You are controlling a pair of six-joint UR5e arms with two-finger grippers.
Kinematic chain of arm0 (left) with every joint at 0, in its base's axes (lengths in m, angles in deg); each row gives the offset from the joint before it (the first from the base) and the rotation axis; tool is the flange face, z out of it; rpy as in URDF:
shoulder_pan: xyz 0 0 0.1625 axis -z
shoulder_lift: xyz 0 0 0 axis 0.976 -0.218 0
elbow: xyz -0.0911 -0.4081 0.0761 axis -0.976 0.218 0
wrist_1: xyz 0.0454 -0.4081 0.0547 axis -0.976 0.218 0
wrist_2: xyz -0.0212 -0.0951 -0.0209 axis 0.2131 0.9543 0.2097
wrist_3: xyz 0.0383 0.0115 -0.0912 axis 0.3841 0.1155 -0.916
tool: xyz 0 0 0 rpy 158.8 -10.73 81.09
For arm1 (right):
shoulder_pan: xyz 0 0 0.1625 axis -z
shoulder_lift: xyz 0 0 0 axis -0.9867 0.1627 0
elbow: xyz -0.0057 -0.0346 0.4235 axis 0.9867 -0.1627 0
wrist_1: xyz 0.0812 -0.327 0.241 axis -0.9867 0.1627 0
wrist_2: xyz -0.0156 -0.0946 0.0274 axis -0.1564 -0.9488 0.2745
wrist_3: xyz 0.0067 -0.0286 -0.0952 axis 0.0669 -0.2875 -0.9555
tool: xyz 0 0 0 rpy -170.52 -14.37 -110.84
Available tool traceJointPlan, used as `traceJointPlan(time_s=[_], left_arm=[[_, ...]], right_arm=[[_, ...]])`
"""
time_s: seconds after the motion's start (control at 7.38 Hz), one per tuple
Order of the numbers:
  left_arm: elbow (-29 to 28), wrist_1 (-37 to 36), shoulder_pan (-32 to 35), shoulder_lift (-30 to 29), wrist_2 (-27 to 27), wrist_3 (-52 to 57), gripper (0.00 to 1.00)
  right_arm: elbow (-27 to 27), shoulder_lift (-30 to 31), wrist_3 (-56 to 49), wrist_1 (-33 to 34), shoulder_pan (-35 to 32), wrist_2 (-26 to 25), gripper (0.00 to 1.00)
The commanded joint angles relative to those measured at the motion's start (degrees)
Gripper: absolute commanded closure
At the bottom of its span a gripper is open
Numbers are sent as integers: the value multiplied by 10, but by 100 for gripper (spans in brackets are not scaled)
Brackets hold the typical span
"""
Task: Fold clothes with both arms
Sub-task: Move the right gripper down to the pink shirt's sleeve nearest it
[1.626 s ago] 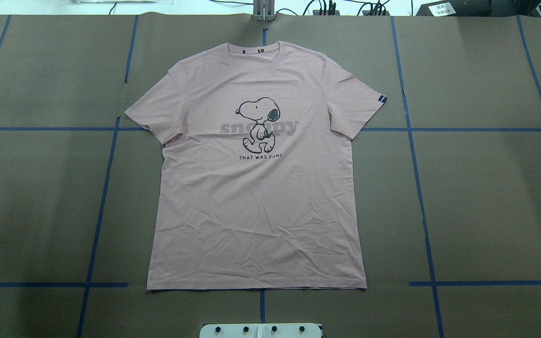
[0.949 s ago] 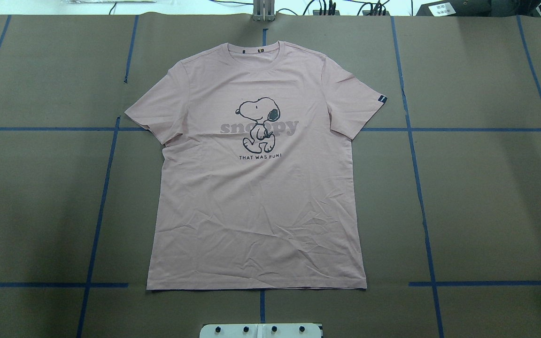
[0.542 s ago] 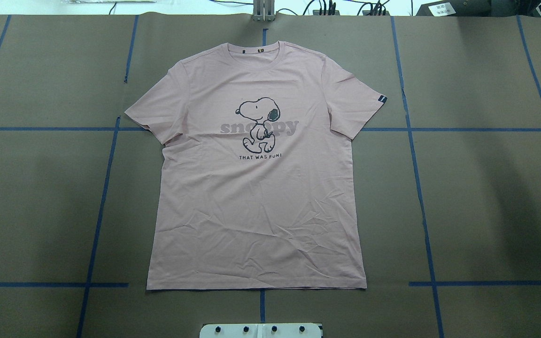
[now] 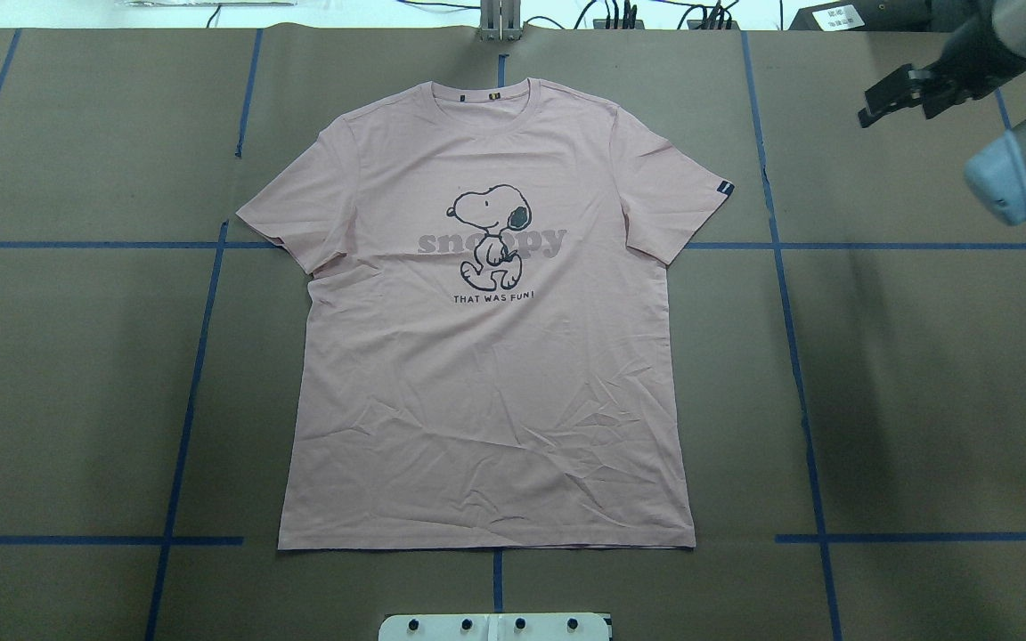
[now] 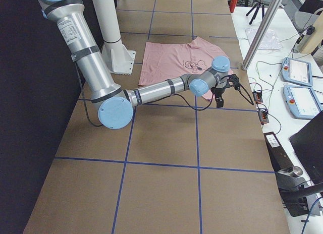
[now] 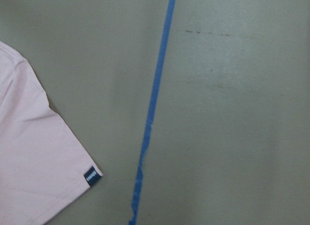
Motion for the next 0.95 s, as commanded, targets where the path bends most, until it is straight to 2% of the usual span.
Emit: traceJointPlan(time_s=[0.0, 0.14, 0.27, 0.41, 0.54, 0.81], left_arm=[[-26, 39, -61, -33, -29, -138, 0], [-27, 85, -83, -35, -79, -200, 0], [-27, 123, -92, -34, -86, -260, 0], [-28, 162, -93, -30, -86, -298, 0], [-29, 168, -96, -30, -87, -309, 0], [-28, 168, -96, -29, -86, -309, 0]], right_arm=[[-54, -59, 112, -44, 107, -120, 0], [-87, -80, 125, -45, 126, -143, 0], [-99, -83, 126, -46, 128, -145, 0], [-122, -83, 126, -76, 130, -150, 0], [-148, -83, 126, -105, 130, -151, 1], [-152, -85, 125, -106, 132, -151, 3]])
